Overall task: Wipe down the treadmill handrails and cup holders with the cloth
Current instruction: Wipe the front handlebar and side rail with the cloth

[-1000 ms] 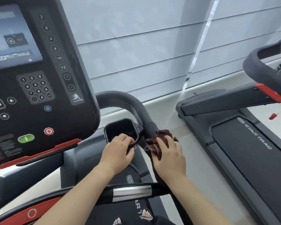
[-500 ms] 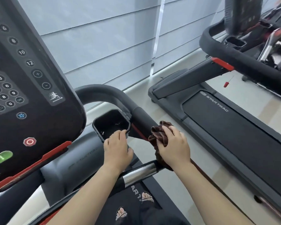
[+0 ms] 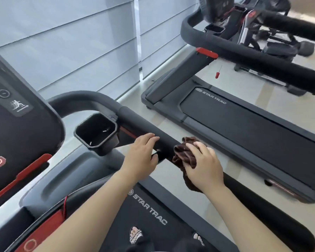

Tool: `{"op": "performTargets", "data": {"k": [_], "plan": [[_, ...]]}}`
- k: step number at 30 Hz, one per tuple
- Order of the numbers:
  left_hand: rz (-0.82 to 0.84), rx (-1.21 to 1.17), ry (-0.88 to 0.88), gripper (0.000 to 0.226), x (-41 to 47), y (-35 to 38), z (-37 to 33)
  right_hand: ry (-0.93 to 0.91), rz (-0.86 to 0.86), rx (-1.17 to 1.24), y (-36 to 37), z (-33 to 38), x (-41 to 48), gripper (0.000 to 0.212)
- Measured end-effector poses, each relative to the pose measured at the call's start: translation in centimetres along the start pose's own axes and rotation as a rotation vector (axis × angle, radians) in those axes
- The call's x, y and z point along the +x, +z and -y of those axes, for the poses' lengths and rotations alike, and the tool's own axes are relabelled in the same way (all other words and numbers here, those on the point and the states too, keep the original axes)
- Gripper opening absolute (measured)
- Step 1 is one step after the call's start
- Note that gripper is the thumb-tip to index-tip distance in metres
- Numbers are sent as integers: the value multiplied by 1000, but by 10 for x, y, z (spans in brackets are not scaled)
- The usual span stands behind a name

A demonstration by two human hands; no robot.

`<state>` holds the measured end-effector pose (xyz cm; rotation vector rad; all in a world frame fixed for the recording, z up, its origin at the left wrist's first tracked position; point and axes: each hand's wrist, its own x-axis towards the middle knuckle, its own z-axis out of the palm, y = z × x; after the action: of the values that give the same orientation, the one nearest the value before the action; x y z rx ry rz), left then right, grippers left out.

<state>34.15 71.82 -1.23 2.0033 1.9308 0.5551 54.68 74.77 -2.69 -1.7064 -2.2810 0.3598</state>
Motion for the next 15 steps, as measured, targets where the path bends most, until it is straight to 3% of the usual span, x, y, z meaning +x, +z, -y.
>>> {"op": "performTargets", "data": {"k": [5, 9, 15], "plan": [[79, 48, 21, 59, 0, 35, -44, -13, -5, 34, -18, -46, -28, 47], [114, 66, -139, 66, -12, 56, -70, -31, 114, 93, -26, -49, -14, 47], [19, 42, -289, 65, -29, 81, -119, -119, 182, 180, -44, -95, -38, 49]]}}
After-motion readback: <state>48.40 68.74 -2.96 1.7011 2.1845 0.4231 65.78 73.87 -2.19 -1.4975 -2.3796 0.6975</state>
